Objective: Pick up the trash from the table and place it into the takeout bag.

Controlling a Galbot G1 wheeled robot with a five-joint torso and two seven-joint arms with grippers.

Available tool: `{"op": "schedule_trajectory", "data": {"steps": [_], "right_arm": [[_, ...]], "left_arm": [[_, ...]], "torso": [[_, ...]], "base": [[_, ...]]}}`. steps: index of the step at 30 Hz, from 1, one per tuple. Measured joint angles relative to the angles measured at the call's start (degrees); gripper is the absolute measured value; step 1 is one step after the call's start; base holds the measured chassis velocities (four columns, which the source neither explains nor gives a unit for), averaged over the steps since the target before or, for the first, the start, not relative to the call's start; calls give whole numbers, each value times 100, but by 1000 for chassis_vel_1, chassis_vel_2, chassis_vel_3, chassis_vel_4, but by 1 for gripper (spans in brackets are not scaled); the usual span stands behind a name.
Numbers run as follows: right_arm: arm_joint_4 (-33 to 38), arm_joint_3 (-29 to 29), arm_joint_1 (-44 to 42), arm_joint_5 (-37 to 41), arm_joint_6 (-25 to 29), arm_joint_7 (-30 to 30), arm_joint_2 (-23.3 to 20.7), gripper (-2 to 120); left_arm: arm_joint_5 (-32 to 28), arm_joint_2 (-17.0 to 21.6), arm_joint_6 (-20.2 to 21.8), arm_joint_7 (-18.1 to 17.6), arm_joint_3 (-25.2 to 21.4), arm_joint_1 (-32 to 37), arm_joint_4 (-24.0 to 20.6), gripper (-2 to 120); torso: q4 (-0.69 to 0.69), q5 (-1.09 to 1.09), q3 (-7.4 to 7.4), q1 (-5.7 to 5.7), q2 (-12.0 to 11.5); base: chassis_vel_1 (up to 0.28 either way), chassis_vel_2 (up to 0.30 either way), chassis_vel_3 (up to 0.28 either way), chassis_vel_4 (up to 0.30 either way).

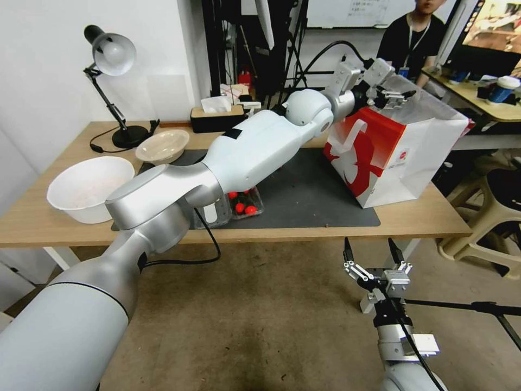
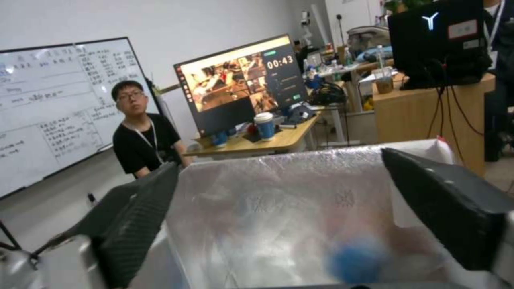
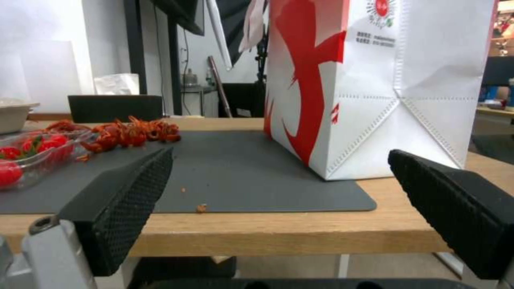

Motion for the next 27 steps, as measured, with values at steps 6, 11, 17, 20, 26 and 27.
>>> {"op": "schedule_trajectory", "data": {"steps": [6, 11, 17, 20, 26, 27], "right_arm": [[4, 5, -5, 3, 6, -2, -1, 100], [6, 4, -6, 2, 8, -3, -3, 100], [34, 13, -55, -7, 5, 2, 49, 100], [48, -8, -83, -38, 5, 0, 80, 100], [87, -44, -77, -63, -20, -2, 88, 100], [99, -51, -65, -64, -29, -2, 88, 100]], "left_arm": [[-25, 61, 5, -184, -28, 40, -178, 100], [-217, 594, 162, -501, -164, 326, -920, 100], [-212, 1445, 193, -1195, -435, 908, -1972, 100], [-192, 1788, 165, -1459, -570, 1251, -2480, 100], [182, 2332, -66, -1914, -792, 1808, -3156, 100], [328, 2508, -207, -2144, -837, 1968, -3304, 100]], "torso": [[-3, 1, 0, 0, 0], [0, -1, 0, 0, 0], [2, -2, 0, 0, 0], [0, -3, 0, 0, 0], [-1, -3, 0, 0, 0], [0, -2, -1, -1, 0]], "base": [[0, 0, 0, 0], [0, 0, 0, 0], [0, 0, 0, 0], [0, 0, 0, 0], [0, 0, 0, 0], [0, 0, 0, 0]]}}
